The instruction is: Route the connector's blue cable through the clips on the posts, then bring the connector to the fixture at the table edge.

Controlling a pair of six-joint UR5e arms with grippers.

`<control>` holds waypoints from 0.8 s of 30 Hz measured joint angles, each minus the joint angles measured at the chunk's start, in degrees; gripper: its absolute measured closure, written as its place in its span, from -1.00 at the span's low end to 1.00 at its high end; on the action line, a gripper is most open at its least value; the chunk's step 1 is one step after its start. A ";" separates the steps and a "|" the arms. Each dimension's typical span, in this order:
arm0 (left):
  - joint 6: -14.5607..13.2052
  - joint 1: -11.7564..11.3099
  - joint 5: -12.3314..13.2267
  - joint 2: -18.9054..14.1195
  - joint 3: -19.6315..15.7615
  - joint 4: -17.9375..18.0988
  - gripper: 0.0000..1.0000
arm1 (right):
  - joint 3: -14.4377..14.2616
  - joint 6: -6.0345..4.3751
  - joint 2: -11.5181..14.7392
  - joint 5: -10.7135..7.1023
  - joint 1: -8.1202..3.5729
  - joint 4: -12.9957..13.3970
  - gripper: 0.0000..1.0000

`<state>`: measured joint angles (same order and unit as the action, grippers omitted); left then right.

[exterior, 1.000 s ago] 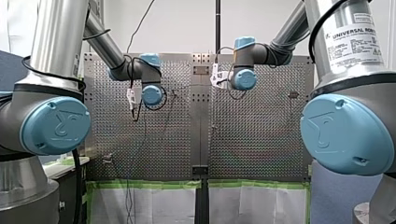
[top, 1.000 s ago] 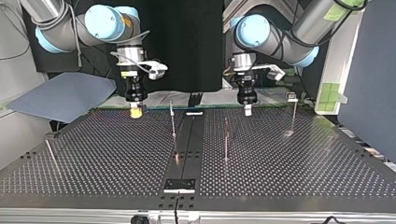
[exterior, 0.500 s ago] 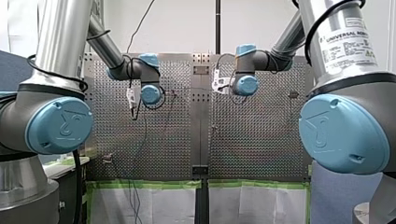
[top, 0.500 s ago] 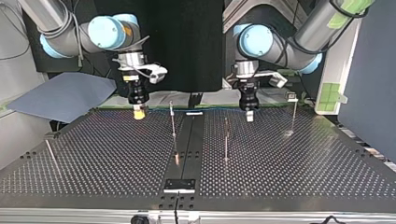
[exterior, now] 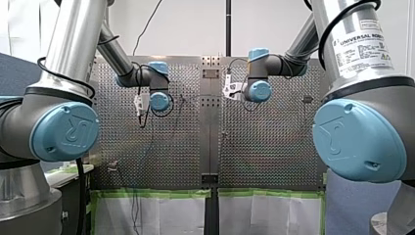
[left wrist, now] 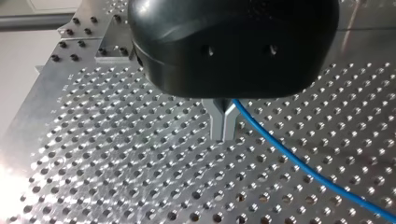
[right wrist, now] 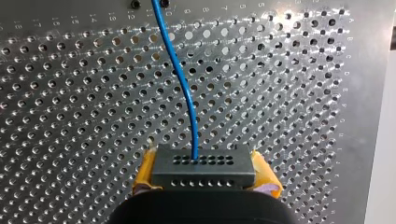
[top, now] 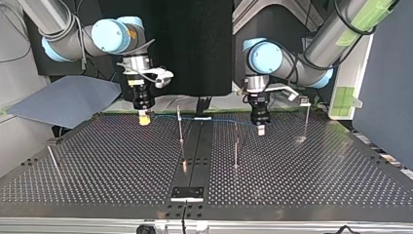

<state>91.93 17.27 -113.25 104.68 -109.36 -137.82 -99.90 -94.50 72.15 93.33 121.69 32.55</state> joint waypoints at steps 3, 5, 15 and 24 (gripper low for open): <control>0.06 -0.42 0.03 0.01 0.52 -0.25 1.00 | 0.00 0.00 -0.02 -0.32 -0.15 0.05 0.68; 0.07 -0.65 0.16 0.01 0.71 -0.35 1.00 | 0.00 0.00 -0.02 -0.47 -0.25 0.07 0.68; 0.11 -1.51 1.64 0.26 1.11 -0.55 1.00 | 0.50 -0.07 -0.17 -1.03 -0.87 0.08 0.68; 0.08 -1.74 1.92 2.72 2.32 -0.70 1.00 | 0.91 -0.13 -0.26 -1.35 -1.40 0.00 0.68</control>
<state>92.01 15.53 -111.33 107.39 -107.03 -138.52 -98.99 -94.63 71.89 91.98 120.29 32.55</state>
